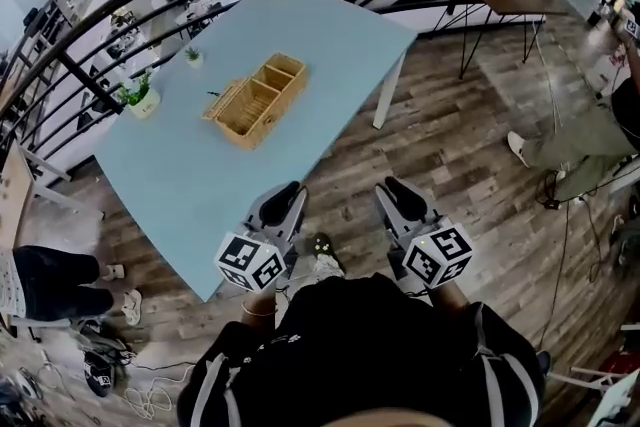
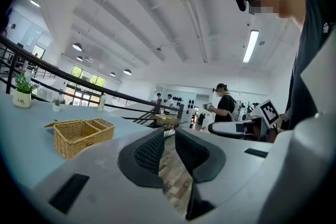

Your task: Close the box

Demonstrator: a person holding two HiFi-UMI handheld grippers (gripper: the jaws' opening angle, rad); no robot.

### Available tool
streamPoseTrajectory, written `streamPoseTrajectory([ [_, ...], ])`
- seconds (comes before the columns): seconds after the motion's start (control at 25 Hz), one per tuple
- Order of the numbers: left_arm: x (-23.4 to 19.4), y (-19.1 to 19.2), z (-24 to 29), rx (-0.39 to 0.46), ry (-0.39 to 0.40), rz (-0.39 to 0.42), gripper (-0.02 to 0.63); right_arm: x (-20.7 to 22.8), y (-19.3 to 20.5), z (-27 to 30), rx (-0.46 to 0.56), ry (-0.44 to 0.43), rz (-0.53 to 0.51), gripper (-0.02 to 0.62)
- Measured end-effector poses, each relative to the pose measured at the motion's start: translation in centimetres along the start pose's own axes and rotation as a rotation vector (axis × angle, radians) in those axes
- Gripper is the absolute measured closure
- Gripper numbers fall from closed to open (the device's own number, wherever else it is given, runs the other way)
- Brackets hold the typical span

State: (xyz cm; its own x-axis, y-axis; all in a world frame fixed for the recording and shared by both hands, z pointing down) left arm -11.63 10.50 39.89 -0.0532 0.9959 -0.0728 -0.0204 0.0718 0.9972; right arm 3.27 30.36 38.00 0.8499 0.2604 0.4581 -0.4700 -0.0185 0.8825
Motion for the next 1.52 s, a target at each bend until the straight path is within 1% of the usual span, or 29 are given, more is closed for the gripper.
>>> streamPoseTrajectory([
  [0.12, -2.5, -0.4, 0.5, 0.009, -0.025, -0.006, 0.56, 0.4, -1.2, 3.0, -0.012, -0.01, -0.017, 0.495],
  [0.28, -6.1, -0.5, 0.7, 0.006, -0.058, -0.017, 0.557, 0.5, -1.9, 7.2, -0.032, -0.03, -0.007, 0.495],
  [0.56, -11.1, -1.5, 0.9, 0.004, -0.139, -0.024, 0.55, 0.5, -3.5, 12.6, -0.067, -0.072, -0.022, 0.495],
  [0.72, -14.5, -1.3, 1.5, -0.003, -0.186, -0.04, 0.549, 1.0, -3.8, 17.2, -0.102, -0.103, -0.017, 0.494],
  [0.88, -17.2, -1.4, 1.5, -0.01, -0.227, -0.039, 0.549, 1.0, -3.8, 21.0, -0.119, -0.143, -0.003, 0.494],
  [1.04, -18.7, -1.6, 0.2, -0.019, -0.294, -0.056, 0.549, 0.2, -3.6, 24.5, -0.16, -0.206, 0.002, 0.494],
  [1.28, -19.0, -0.5, -0.9, -0.035, -0.382, -0.116, 0.549, 0.1, -3.6, 27.5, -0.216, -0.288, -0.009, 0.494],
  [1.4, -19.3, -0.7, -1.3, -0.037, -0.459, -0.121, 0.546, 0.7, -4.3, 29.9, -0.236, -0.332, -0.016, 0.494],
  [1.52, -19.4, -0.9, -1.5, -0.02, -0.547, -0.142, 0.543, 1.3, -5.1, 32.4, -0.262, -0.389, -0.023, 0.494],
])
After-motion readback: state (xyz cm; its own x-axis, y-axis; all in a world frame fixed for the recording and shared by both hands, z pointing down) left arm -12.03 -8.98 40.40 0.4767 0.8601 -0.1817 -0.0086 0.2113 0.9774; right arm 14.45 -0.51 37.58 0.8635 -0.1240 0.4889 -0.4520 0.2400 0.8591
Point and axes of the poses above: the fingertips, and each gripper's own axes: z forward along the fingers, x to its right, y out of its underside, the point moved 8 cm from there along -z, backward along the fingers, and after that the axes turned 10 degrees about z, right-handed, at the moved point
